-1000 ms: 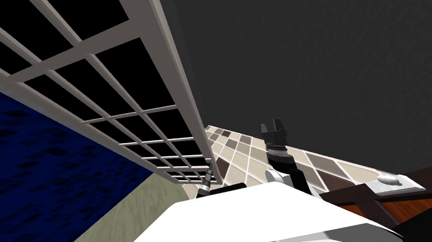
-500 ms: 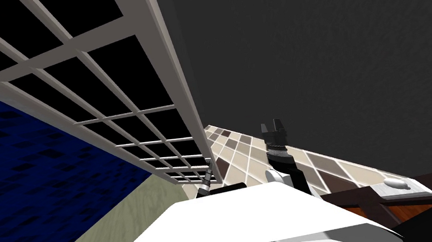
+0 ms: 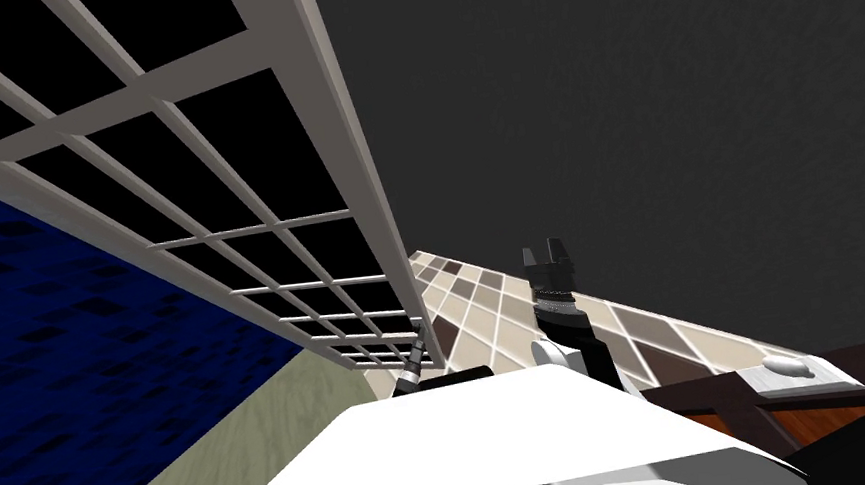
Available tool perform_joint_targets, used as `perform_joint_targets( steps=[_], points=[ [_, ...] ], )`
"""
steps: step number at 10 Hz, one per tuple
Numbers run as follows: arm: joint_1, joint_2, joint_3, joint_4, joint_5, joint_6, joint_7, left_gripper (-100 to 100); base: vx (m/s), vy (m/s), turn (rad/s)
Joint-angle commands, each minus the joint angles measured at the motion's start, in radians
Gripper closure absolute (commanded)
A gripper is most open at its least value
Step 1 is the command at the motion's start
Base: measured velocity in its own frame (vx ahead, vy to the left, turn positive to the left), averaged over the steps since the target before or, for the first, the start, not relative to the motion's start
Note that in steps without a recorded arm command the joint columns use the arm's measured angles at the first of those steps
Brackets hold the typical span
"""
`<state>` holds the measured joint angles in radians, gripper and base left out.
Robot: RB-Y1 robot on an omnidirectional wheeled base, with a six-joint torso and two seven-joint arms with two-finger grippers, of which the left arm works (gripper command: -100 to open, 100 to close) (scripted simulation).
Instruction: Push the door open
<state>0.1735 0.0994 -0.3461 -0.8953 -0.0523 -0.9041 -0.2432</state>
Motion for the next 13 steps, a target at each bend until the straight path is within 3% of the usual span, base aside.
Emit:
perform_joint_targets(
  steps=[1, 6, 7, 9, 10, 12, 13],
  points=[
    [-0.004, 0.0, 0.0, 0.003, 0.012, 0.0, 0.028, 100, 0.011, -0.036, -0.051],
    [-0.024, -0.001, 0.002, 0.017, 0.071, 0.001, 0.163, 100, 0.013, -0.02, -0.02],
    [-0.024, -0.001, 0.002, 0.017, 0.071, 0.001, 0.168, 100, 0.014, -0.018, -0.012],
    [-0.036, -0.002, 0.003, 0.025, 0.106, 0.002, 0.231, 100, 0.024, -0.015, -0.029],
    [-0.036, -0.002, 0.003, 0.025, 0.106, 0.002, 0.245, 100, 0.026, -0.013, -0.003],
    [-0.049, -0.003, 0.004, 0.035, 0.146, 0.003, 0.312, 100, 0.022, -0.014, -0.028],
    [-0.049, -0.003, 0.004, 0.035, 0.146, 0.003, 0.324, 100, 0.023, -0.009, -0.009]
  ],
)
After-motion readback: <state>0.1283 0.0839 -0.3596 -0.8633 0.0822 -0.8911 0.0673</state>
